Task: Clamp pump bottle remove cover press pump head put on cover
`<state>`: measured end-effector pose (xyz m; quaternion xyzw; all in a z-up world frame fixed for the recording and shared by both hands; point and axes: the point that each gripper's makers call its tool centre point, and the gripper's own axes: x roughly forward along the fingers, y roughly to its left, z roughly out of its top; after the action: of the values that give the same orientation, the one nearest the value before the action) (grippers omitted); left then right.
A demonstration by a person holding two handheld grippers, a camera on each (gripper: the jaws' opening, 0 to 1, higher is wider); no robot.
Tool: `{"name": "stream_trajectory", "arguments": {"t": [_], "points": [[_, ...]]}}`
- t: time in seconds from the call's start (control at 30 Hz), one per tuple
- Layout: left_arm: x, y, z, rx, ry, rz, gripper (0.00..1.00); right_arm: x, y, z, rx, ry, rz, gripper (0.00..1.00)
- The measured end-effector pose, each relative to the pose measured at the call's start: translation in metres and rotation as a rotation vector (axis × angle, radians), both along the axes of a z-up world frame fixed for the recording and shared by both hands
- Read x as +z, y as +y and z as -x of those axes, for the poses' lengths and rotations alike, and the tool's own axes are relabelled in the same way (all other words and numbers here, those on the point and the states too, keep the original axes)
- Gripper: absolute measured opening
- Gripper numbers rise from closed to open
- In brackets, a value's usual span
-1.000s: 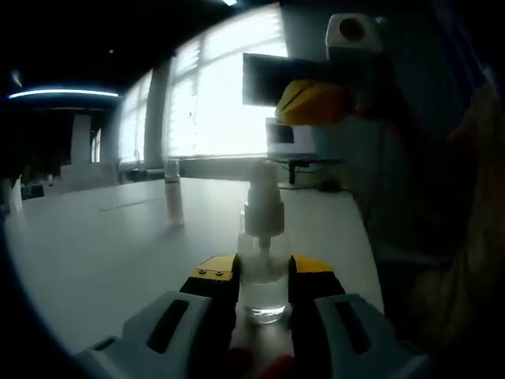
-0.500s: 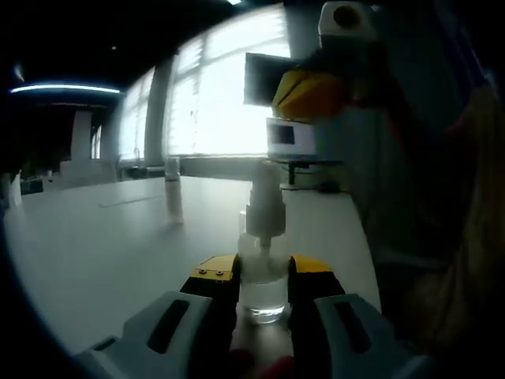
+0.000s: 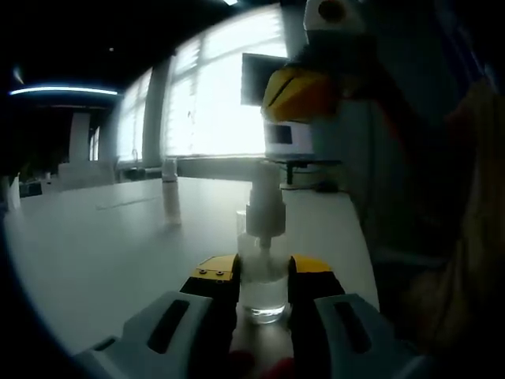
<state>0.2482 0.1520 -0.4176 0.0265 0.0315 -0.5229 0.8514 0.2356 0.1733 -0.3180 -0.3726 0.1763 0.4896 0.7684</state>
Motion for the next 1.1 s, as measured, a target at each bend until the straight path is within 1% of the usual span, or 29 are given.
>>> {"name": "stream_trajectory", "arguments": {"t": [0.2, 0.57, 0.63, 0.77, 1.0, 1.1], "points": [[0.0, 0.0, 0.001, -0.003, 0.002, 0.002, 0.15, 0.0, 0.007, 0.002, 0.021, 0.028, 0.026, 0.0], [0.0, 0.001, 0.001, -0.01, -0.006, 0.0, 0.15, -0.004, 0.01, 0.003, 0.038, 0.049, 0.088, 0.0], [0.0, 0.001, 0.002, -0.012, -0.009, -0.001, 0.15, -0.005, 0.011, 0.003, 0.045, 0.06, 0.099, 0.0], [0.0, 0.002, 0.001, -0.009, 0.001, 0.003, 0.15, -0.008, 0.013, 0.001, 0.045, 0.072, 0.118, 0.0], [0.0, 0.002, 0.002, -0.009, -0.003, 0.002, 0.15, -0.009, 0.014, 0.002, 0.058, 0.086, 0.146, 0.0], [0.0, 0.001, 0.004, -0.01, -0.004, 0.002, 0.15, -0.01, 0.015, 0.005, 0.086, 0.092, 0.165, 0.0]]}}
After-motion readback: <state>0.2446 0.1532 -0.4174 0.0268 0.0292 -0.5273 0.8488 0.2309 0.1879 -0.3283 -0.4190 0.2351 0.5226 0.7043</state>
